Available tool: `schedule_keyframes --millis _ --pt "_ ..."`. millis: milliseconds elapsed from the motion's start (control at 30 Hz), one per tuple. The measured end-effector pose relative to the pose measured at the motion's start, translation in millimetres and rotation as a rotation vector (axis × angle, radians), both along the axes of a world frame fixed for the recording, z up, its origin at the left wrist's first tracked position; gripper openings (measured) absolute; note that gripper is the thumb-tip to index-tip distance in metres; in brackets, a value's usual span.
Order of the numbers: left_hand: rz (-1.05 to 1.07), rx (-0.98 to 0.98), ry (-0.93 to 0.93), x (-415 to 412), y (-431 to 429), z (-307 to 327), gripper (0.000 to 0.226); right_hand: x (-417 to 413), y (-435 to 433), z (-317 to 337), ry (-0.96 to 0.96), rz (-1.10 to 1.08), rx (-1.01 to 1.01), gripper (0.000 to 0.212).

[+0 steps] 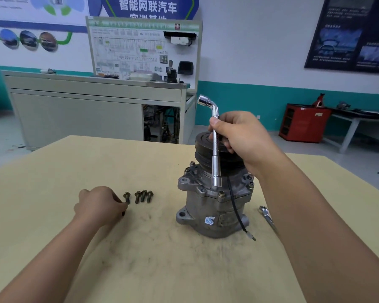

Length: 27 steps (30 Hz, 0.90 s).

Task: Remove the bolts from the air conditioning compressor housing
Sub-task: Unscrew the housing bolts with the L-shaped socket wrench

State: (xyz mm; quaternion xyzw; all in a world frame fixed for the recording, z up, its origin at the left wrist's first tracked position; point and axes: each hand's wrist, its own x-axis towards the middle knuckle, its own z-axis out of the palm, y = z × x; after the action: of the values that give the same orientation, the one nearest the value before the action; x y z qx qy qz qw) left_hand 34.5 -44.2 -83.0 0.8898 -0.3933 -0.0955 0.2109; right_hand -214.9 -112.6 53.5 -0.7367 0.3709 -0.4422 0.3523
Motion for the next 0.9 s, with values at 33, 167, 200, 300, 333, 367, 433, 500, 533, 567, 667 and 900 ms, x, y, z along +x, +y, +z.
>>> schedule_keyframes --millis 33,167,200,300,333,367,433,500,533,567,667,900 --pt "0.012 -0.005 0.005 -0.9 -1.8 -1.1 0.015 -0.1 0.0 0.2 0.000 -0.003 -0.003 0.026" --pt "0.043 -0.004 -0.002 -4.4 -5.4 -4.1 0.012 0.7 0.0 0.7 0.000 0.003 -0.008 0.027" --pt "0.045 -0.007 0.003 -4.0 -5.4 -4.7 0.013 0.9 0.0 0.7 -0.005 0.007 -0.006 0.027" --pt "0.048 -0.039 -0.005 -4.8 -3.4 -4.0 0.019 -0.3 -0.6 -0.2 -0.009 0.015 -0.011 0.025" --pt "0.043 -0.061 -0.055 -6.3 -2.6 -3.0 0.023 -0.7 -0.3 -0.2 -0.022 0.023 -0.012 0.024" --pt "0.031 -0.097 -0.117 -9.5 -2.2 -1.2 0.027 -1.4 0.0 -0.1 -0.042 0.035 -0.009 0.023" --pt "-0.024 -0.246 -0.186 -21.7 -1.5 4.3 0.026 -2.5 0.7 0.2 -0.079 0.058 0.000 0.022" --pt "-0.126 -0.465 -0.181 -39.4 -2.3 11.8 0.020 -3.7 1.2 1.2 -0.089 0.061 -0.003 0.021" --pt "-0.188 -0.575 -0.180 -49.3 -2.4 16.6 0.016 -4.1 2.0 1.7 -0.089 0.062 -0.006 0.021" --pt "-0.252 -0.673 -0.178 -59.9 -2.3 21.9 0.013 -4.7 3.5 1.8 -0.096 0.069 -0.010 0.020" --pt "-0.410 -0.894 -0.094 -89.7 -3.2 40.2 0.007 -7.3 10.2 0.9 -0.173 0.144 -0.032 0.018" --pt "-0.699 -1.066 -0.057 -130.6 -13.3 76.0 0.017 -17.5 10.9 -3.4 -0.362 0.258 -0.006 0.019"
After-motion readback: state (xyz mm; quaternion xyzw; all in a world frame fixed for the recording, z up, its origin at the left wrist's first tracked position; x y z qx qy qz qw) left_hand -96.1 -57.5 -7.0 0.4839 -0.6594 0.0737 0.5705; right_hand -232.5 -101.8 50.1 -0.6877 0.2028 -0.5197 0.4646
